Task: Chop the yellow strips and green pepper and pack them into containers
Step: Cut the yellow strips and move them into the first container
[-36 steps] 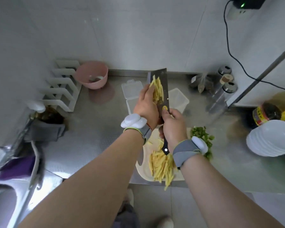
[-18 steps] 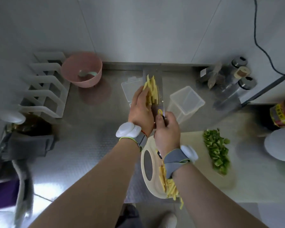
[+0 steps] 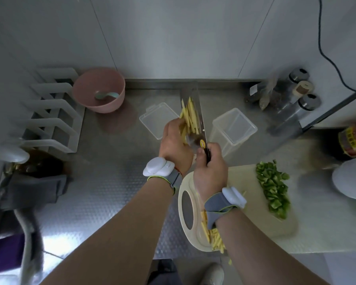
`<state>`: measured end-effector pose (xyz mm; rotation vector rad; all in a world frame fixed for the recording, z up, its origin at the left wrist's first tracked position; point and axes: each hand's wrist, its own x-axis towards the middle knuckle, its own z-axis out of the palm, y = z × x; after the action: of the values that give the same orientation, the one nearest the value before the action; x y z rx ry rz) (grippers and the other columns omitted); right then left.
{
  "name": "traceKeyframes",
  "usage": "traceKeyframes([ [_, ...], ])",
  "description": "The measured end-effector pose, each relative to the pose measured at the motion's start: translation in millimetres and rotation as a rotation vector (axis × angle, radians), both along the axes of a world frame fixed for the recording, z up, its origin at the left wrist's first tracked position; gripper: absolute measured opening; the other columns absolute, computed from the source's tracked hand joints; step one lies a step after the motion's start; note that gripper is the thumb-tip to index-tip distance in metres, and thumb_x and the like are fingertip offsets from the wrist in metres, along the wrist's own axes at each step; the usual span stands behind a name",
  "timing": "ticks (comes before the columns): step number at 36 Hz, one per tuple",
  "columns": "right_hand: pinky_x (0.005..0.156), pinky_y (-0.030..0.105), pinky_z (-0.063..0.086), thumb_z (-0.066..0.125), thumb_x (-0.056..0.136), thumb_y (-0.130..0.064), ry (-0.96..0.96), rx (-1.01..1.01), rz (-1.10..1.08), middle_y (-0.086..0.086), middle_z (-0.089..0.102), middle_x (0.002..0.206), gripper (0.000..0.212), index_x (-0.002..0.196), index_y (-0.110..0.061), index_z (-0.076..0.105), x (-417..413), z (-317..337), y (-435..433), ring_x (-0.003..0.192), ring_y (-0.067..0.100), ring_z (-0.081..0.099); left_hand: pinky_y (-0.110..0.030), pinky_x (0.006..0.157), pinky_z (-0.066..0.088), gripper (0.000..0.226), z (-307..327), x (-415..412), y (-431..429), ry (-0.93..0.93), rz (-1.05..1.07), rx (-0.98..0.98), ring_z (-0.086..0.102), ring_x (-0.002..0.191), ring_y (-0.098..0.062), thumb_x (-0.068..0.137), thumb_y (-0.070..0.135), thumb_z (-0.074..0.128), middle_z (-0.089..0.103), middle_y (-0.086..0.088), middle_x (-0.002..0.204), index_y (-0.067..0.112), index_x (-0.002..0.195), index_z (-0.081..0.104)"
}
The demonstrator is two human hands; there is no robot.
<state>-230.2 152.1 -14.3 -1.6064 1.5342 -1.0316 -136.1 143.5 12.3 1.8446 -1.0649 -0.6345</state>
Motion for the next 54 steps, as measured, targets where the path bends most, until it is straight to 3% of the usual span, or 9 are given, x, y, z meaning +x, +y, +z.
traceKeyframes([
  [11,0.056,0.025,0.032,0.049,0.095,-0.024,0.063,-0.058,0.022,-0.010,0.056,0.070,0.006,0.097,-0.021,0.053,-6,4,6,0.065,0.016,0.053,-0.014,0.081,0.034,0.060,0,0,3,-0.015,0.036,0.005,0.051,0.106,-0.014,0.067,-0.008,0.048,0.052,-0.001,0.123,0.016,0.122,0.049],
  [20,0.058,0.026,0.034,0.048,0.096,-0.024,0.098,-0.077,0.004,-0.001,0.064,0.081,0.011,0.101,-0.017,0.054,-6,13,6,0.072,0.023,0.057,-0.028,0.090,0.044,0.048,5,0,6,0.066,0.078,-0.037,0.053,0.110,-0.018,0.073,-0.004,0.046,0.056,-0.003,0.119,0.013,0.118,0.047],
  [23,0.057,0.027,0.034,0.049,0.095,-0.024,0.116,-0.083,0.018,0.001,0.063,0.079,0.011,0.100,-0.015,0.054,-8,14,8,0.071,0.025,0.057,-0.035,0.088,0.048,0.039,8,-3,7,0.086,0.098,-0.103,0.056,0.103,-0.014,0.078,0.012,0.049,0.058,0.002,0.114,0.015,0.117,0.047],
  [30,0.056,0.026,0.032,0.049,0.095,-0.024,0.124,-0.087,0.041,0.002,0.059,0.077,0.012,0.097,-0.012,0.053,-8,15,9,0.068,0.024,0.054,-0.019,0.077,0.045,0.048,11,-3,-3,0.150,0.160,-0.084,0.058,0.096,-0.001,0.080,0.058,0.049,0.063,0.014,0.101,0.028,0.119,0.051],
  [34,0.055,0.023,0.032,0.051,0.095,-0.023,0.122,-0.099,0.048,-0.002,0.059,0.077,0.011,0.099,-0.013,0.055,-9,15,9,0.067,0.020,0.054,-0.012,0.070,0.040,0.040,9,1,-10,0.140,0.207,-0.049,0.056,0.088,0.004,0.083,0.050,0.055,0.062,0.015,0.092,0.029,0.118,0.054],
  [38,0.057,0.027,0.038,0.051,0.094,-0.024,0.140,-0.099,0.062,0.000,0.061,0.080,0.012,0.101,-0.014,0.055,-12,14,10,0.069,0.022,0.056,-0.016,0.069,0.044,0.033,8,3,-13,0.149,0.228,-0.015,0.056,0.080,0.008,0.082,0.046,0.055,0.061,0.018,0.086,0.031,0.111,0.060],
  [42,0.059,0.033,0.045,0.052,0.093,-0.023,0.149,-0.101,0.070,0.000,0.061,0.083,0.012,0.102,-0.016,0.054,-12,13,11,0.073,0.025,0.057,-0.001,0.058,0.036,0.040,10,3,-12,0.229,0.255,-0.025,0.052,0.074,0.023,0.078,0.049,0.053,0.061,0.024,0.084,0.028,0.111,0.062],
  [49,0.058,0.030,0.043,0.052,0.094,-0.024,0.132,-0.120,0.060,0.000,0.062,0.080,0.013,0.102,-0.015,0.056,-11,15,12,0.070,0.024,0.057,-0.021,0.063,0.045,0.018,8,7,-12,0.174,0.291,0.041,0.058,0.071,0.002,0.081,0.041,0.058,0.063,0.018,0.077,0.033,0.097,0.062],
  [54,0.058,0.027,0.038,0.052,0.094,-0.023,0.085,-0.097,0.020,-0.006,0.059,0.075,0.006,0.096,-0.018,0.055,-11,19,10,0.069,0.021,0.056,-0.018,0.052,0.040,0.008,8,9,-7,0.053,0.226,0.090,0.056,0.063,0.003,0.079,0.038,0.060,0.060,0.018,0.068,0.035,0.086,0.058],
])
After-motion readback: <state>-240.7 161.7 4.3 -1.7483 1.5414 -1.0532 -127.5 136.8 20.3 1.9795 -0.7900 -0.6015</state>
